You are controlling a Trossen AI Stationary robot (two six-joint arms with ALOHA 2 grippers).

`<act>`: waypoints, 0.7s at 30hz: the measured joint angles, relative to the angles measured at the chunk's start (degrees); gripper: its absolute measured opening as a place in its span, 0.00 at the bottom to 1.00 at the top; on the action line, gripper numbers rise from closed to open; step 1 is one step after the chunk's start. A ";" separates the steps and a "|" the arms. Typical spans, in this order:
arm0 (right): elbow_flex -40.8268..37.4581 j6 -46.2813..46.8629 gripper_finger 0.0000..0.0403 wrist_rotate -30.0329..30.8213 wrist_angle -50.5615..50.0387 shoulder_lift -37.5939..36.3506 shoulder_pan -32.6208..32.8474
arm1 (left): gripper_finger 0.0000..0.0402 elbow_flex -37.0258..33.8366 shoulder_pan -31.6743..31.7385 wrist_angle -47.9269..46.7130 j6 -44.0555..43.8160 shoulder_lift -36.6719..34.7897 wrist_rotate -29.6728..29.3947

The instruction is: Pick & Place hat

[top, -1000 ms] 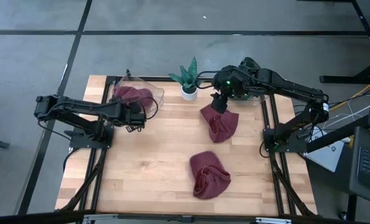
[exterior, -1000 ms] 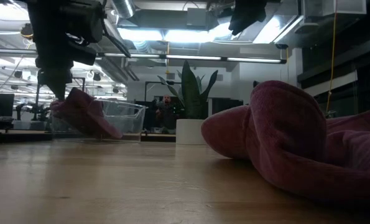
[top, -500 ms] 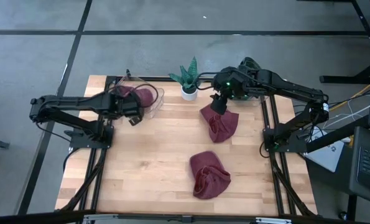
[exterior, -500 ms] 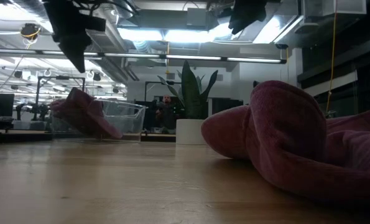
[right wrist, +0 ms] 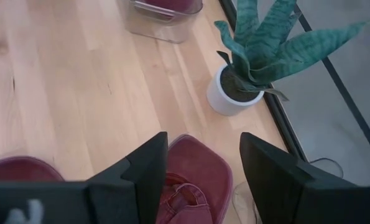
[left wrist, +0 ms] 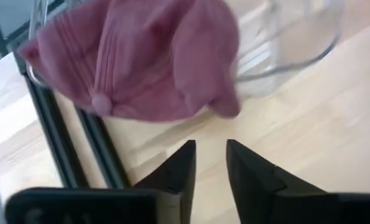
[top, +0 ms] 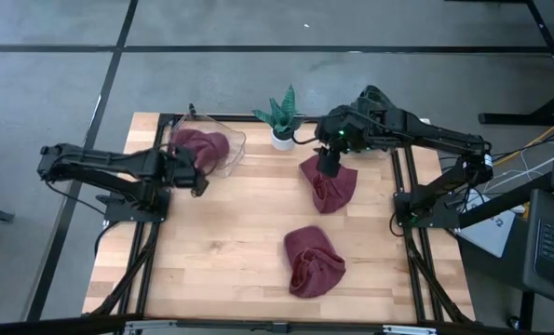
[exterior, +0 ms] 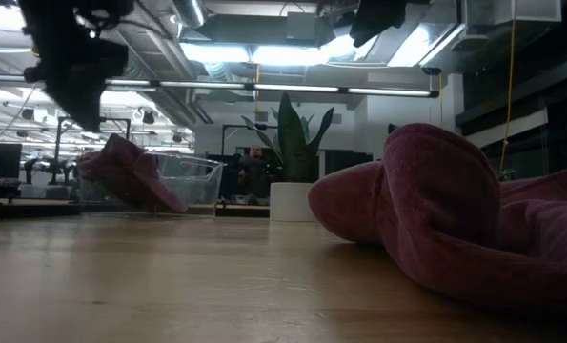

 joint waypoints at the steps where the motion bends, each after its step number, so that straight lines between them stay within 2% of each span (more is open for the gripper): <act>1: 0.01 -0.04 0.50 0.00 0.00 0.00 0.00 | 0.23 -1.14 -0.47 -0.01 -0.04 0.09 0.00; 5: 0.00 -0.06 0.50 0.01 0.00 0.00 0.00 | 0.30 -5.31 -1.09 0.06 -4.02 1.35 0.71; 9: 0.00 -0.06 0.50 0.02 0.00 0.00 0.00 | 0.34 -7.01 -1.08 0.03 -4.49 2.59 -1.89; 14: 0.00 -0.05 0.50 0.01 0.00 0.00 0.00 | 0.35 -7.01 -1.08 0.13 1.83 4.33 -3.11; 21: 0.00 -0.04 0.50 0.06 0.00 0.00 1.11 | 0.35 -7.01 -1.08 2.81 6.32 6.43 -3.73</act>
